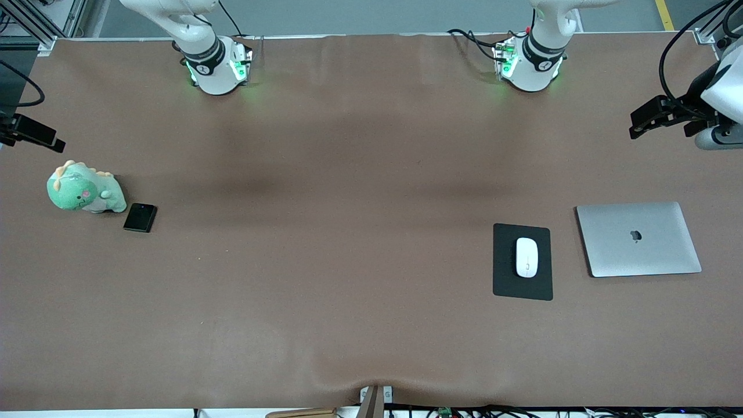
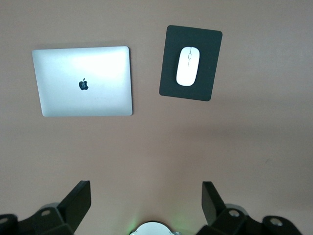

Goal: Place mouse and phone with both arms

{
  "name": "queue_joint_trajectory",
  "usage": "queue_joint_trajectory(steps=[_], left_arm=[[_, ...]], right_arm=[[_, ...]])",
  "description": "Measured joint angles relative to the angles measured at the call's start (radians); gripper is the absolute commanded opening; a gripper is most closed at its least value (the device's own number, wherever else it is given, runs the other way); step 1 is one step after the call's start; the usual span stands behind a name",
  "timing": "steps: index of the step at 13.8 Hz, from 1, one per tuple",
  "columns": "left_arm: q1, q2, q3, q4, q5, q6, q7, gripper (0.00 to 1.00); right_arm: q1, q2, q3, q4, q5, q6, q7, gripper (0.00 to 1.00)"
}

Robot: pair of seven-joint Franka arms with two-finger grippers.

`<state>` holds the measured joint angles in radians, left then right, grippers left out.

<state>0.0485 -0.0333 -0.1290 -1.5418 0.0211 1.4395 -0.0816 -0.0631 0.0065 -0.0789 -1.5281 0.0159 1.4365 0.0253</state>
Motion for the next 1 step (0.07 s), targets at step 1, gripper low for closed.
queue_joint_trajectory(steps=[1], left_arm=[[0.0, 0.0, 0.0, 0.006, 0.0, 0.0, 0.0, 1.0]], right_arm=[[-0.002, 0.0, 0.0, -0.001, 0.0, 0.0, 0.0, 1.0]])
